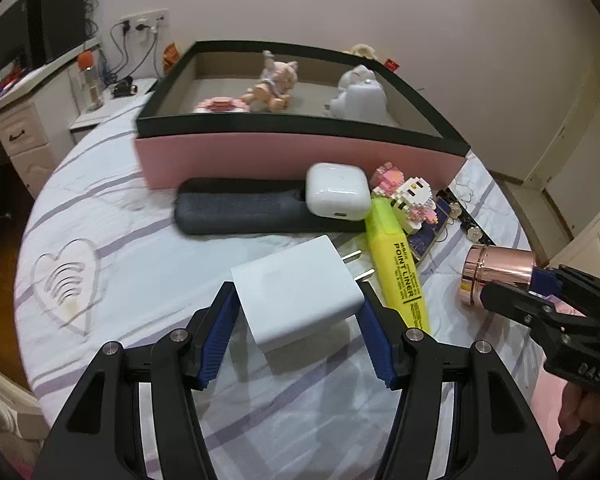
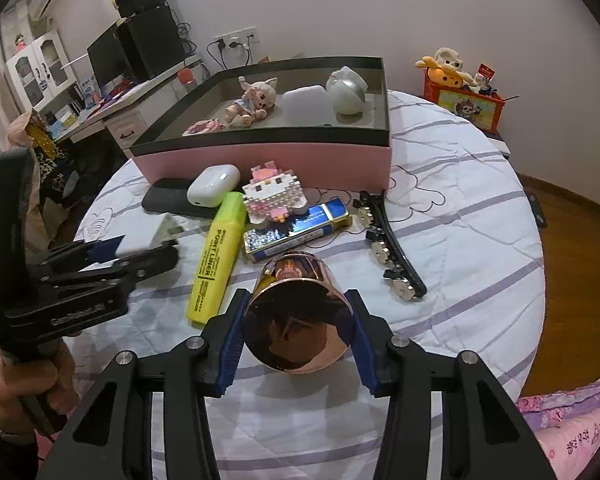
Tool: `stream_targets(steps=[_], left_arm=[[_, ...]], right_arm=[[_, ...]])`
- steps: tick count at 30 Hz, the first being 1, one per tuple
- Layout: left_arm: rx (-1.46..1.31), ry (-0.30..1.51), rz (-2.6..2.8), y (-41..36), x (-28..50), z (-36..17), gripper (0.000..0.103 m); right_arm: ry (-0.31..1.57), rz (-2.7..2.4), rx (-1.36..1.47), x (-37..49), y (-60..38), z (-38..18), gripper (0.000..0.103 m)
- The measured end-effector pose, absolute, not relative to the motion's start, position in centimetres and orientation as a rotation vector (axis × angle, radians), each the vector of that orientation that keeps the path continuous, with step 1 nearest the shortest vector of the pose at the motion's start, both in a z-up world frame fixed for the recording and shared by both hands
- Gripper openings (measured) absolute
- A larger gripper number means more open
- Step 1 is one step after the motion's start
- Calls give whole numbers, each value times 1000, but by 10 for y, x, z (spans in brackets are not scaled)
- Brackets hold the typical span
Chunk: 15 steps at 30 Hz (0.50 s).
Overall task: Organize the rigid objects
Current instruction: 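Grasp the white charger with the left tool while the right tool lifts the canister, then carry charger and canister over the box and open both tools to drop them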
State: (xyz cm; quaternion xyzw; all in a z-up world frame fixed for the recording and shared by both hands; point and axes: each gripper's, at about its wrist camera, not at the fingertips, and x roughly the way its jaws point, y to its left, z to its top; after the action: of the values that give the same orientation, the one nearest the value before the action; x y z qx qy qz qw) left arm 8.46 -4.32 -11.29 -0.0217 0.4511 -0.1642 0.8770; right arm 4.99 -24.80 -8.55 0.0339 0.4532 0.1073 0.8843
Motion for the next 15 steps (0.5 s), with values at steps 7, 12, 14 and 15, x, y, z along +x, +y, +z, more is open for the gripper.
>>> stream_targets(steps=[7,12,14,15], left_arm=[[-63,895,-333,-22,74,-91,60],[-67,854,-343,-17,75,-72,60],[-66,838,-346,-17,80,-64,60],[-66,830,-347,-17,83,-59,60]], right_arm=[[930,256,61,49,-234,-79,48],[904,280,61,50,-227,-66,48],[884,285,52,53,-225,-57,48],[876,287,49,55,-225,-53,48]])
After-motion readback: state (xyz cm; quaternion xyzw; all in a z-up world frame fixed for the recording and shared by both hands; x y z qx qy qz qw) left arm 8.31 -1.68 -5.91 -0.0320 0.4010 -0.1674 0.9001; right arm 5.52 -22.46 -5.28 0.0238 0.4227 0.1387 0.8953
